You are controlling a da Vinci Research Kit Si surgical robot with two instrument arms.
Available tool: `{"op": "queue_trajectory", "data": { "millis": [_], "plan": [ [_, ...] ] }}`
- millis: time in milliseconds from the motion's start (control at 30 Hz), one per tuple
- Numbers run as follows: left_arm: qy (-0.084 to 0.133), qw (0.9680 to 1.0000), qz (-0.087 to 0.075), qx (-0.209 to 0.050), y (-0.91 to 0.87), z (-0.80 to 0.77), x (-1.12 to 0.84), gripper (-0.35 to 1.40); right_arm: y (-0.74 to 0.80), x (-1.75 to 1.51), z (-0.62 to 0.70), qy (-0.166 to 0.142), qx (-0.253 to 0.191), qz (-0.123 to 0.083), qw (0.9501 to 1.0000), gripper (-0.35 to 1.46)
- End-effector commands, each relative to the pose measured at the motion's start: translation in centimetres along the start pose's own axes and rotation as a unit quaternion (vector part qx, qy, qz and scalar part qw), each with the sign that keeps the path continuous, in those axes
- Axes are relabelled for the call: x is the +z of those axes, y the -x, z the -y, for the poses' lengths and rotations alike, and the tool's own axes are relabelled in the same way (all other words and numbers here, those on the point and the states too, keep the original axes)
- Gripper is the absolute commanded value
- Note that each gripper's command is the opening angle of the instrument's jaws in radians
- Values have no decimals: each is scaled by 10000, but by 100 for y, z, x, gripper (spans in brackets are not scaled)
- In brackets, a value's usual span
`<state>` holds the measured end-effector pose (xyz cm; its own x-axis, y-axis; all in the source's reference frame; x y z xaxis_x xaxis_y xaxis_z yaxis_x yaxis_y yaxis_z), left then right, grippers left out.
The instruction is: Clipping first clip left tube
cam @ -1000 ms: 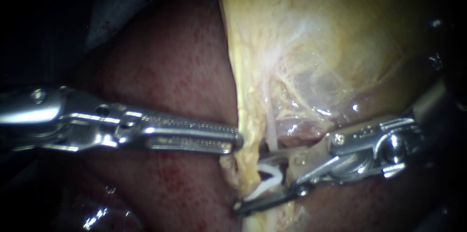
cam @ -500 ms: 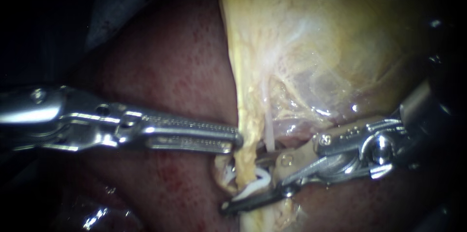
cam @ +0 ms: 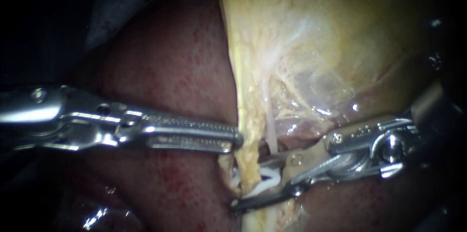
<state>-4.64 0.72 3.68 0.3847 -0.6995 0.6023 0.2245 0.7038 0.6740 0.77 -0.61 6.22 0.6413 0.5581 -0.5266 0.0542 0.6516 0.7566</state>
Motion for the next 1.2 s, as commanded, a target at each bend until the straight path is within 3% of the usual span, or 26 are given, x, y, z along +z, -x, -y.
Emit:
{"op": "queue_trajectory", "data": {
  "millis": [33,300,833,1200],
  "plan": [
    [-2,10000,3,1,0,0,0,-35,-1,-2,1,10,1,-13,10000,31],
    [1,10000,3,1,0,0,1,-35,-6,-7,7,-9,45,-16,10000,24],
    [4,10000,4,1,0,0,1,-35,-5,9,0,31,89,-18,10000,18],
    [4,10000,4,1,0,0,1,-35,-2,8,-2,58,263,31,9996,-18]
  ]
}}
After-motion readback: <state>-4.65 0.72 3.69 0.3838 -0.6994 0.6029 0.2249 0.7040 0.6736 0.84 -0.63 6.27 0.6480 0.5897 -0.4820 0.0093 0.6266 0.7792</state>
